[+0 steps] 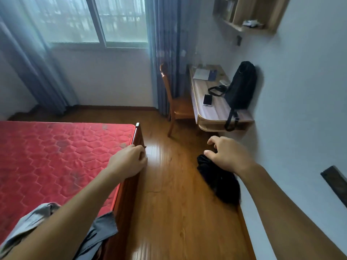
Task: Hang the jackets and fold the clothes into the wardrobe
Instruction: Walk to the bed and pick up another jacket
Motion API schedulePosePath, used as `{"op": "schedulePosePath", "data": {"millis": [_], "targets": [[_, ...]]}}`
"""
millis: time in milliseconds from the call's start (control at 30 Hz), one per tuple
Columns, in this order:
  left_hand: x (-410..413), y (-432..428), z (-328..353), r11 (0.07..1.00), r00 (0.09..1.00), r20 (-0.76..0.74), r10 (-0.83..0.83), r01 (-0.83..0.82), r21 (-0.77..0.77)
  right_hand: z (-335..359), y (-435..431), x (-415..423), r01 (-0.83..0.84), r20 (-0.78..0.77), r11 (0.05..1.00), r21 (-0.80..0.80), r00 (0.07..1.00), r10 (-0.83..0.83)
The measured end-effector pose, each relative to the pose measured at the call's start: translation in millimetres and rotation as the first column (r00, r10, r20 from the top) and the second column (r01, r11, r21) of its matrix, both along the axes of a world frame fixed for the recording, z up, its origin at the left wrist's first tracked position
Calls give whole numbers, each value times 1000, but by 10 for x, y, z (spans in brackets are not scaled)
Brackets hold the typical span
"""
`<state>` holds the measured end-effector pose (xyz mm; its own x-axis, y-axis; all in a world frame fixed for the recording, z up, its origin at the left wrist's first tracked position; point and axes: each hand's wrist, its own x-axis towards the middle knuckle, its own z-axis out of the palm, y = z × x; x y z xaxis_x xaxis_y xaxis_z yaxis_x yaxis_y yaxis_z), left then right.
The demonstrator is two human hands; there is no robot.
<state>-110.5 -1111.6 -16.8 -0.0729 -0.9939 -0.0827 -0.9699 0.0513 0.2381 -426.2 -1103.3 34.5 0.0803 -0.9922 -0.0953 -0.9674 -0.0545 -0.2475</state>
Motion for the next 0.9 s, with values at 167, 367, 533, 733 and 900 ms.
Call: {"op": "schedulePosePath", "data": {"millis": [167, 367, 533, 733, 900], "targets": [[36, -601, -16, 991, 991, -12, 132, -132, 24, 0, -1012, 57, -140, 5, 990, 29, 990, 140], [332, -1667, -198, 971, 970, -42, 239, -238, 29, -154, -2333, 405, -249, 22, 968, 44, 968, 248], [795, -2725, -261, 962, 961, -54, 272, -270, 42, -156, -3594, 968, -302, 38, 951, 59, 953, 301], [1466, -3807, -96, 938, 937, -43, 347, -347, 13, 60, -4894, 1735, -353, 45, 936, 6, 935, 353], [1857, -4468, -123, 915, 914, -49, 403, -402, 31, -3, -5728, 2188, -412, 23, 911, 21, 911, 412]]}}
